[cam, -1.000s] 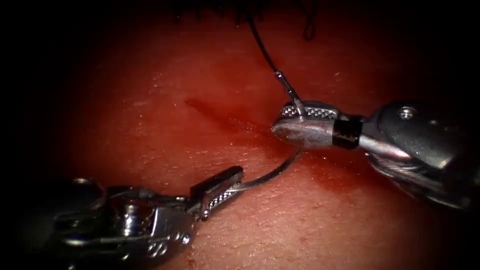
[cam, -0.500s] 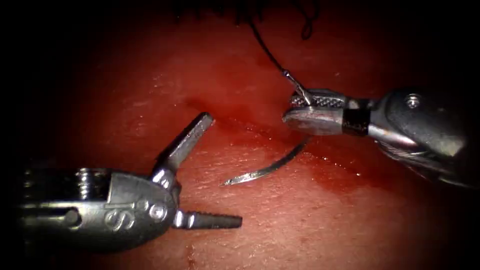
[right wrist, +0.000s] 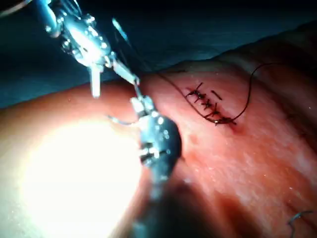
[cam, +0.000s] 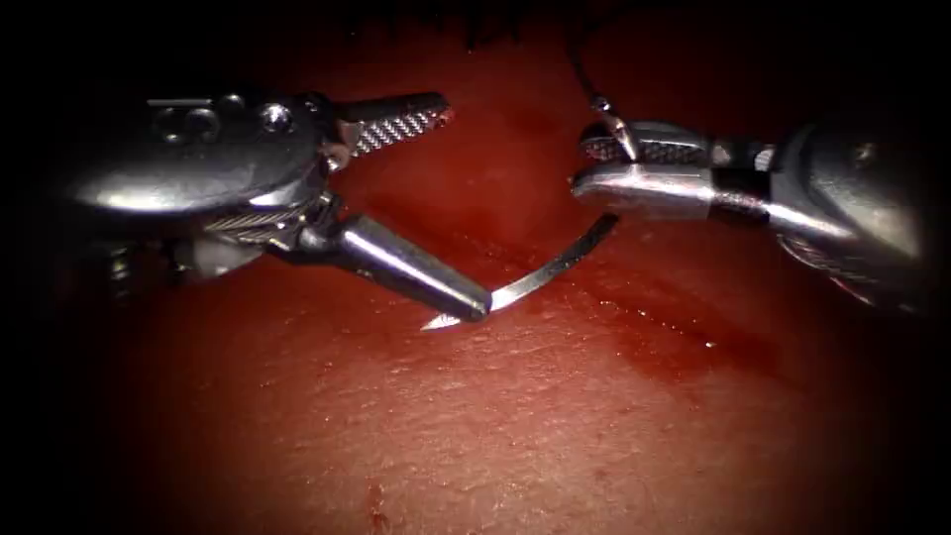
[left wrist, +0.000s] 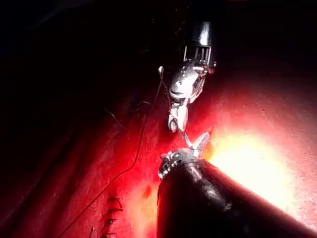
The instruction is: Wound Closure
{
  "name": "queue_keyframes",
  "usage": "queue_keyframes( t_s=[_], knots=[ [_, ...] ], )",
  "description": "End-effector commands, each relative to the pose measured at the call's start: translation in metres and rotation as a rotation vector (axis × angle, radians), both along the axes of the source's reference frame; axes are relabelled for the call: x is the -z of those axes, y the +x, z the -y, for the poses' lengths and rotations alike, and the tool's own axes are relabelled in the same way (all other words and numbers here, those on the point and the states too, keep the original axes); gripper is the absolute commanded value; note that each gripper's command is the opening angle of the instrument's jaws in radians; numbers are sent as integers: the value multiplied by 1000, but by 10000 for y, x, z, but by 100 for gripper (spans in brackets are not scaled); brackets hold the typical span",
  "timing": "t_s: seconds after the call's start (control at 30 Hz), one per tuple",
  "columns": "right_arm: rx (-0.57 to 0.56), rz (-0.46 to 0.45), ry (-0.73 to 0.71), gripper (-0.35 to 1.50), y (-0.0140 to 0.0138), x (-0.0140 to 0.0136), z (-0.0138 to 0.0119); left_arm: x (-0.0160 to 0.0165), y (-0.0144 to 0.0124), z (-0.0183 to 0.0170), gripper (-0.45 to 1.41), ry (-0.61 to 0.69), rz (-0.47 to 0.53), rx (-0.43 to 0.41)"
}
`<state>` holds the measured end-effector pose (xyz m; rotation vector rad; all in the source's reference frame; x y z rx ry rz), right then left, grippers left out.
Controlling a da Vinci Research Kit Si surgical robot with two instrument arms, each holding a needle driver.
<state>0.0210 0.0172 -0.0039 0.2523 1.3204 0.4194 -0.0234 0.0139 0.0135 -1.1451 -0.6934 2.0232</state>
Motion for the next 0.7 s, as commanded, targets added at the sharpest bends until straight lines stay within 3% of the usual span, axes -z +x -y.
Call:
queue_keyframes(
  t_s=[0.03, 0.33, 0.5, 0.7],
  knots=[
    [6, -4, -6, -35, 6, -8, 0, -4, -6, -2, 81, 0, -3, -1],
    [77, -96, -77, -35, 3, -15, -9, -47, -21, -32, 83, 118, 10, -64],
    [101, -122, -92, -35, 5, -17, -8, -73, -27, -29, 83, 161, 16, -91],
    [112, -129, -114, -35, 7, -21, -7, -81, -31, -16, 79, 252, 70, -156]
  ],
)
